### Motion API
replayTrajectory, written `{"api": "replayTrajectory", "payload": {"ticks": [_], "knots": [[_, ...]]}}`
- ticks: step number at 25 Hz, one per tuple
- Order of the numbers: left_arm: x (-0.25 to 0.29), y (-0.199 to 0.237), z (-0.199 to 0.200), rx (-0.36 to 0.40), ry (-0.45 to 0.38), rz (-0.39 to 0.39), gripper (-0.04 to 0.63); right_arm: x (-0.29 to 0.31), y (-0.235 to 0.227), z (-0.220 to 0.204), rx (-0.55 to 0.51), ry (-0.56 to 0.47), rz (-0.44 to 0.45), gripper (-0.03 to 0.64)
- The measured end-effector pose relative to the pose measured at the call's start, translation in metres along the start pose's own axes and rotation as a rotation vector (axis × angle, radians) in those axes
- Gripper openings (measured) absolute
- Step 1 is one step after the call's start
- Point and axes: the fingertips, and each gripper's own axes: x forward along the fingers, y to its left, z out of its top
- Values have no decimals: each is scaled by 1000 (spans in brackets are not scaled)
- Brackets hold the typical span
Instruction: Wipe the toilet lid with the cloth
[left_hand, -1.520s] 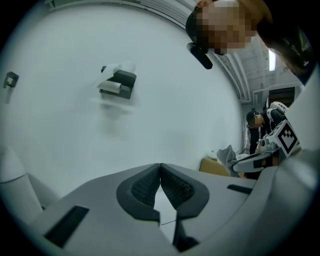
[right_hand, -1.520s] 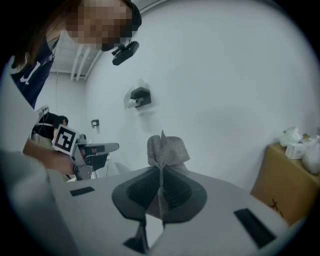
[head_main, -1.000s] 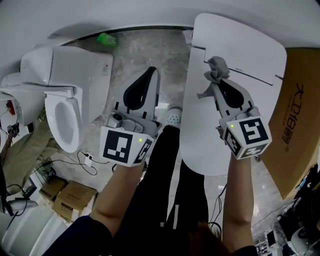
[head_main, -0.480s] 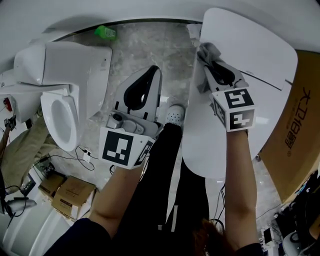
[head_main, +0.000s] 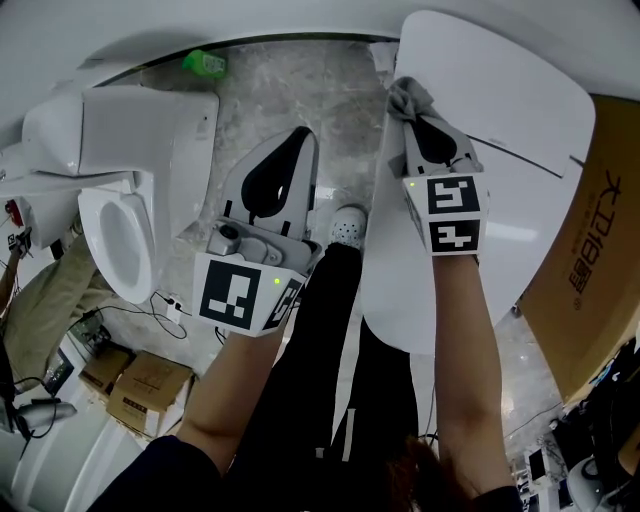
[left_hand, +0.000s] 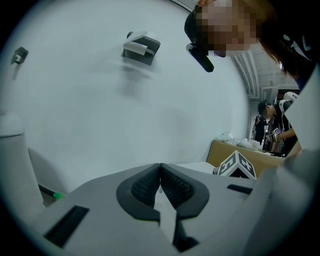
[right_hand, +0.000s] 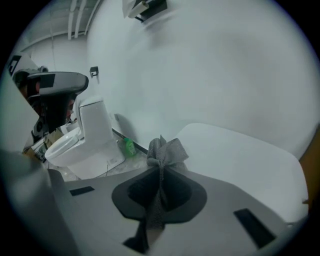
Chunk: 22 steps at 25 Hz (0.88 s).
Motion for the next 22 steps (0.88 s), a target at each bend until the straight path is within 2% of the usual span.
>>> {"api": "replayTrajectory", "payload": {"ticks": [8, 15, 22], "knots": [[6, -19, -1, 9, 11, -25, 20, -9, -15, -7, 43, 7, 2, 38], [9, -34, -2, 16, 16, -42, 20, -39, -65, -36, 99, 16, -66, 37], [12, -50, -6, 22, 21, -66, 20, -82, -138, -81, 124, 48, -191, 38]]}}
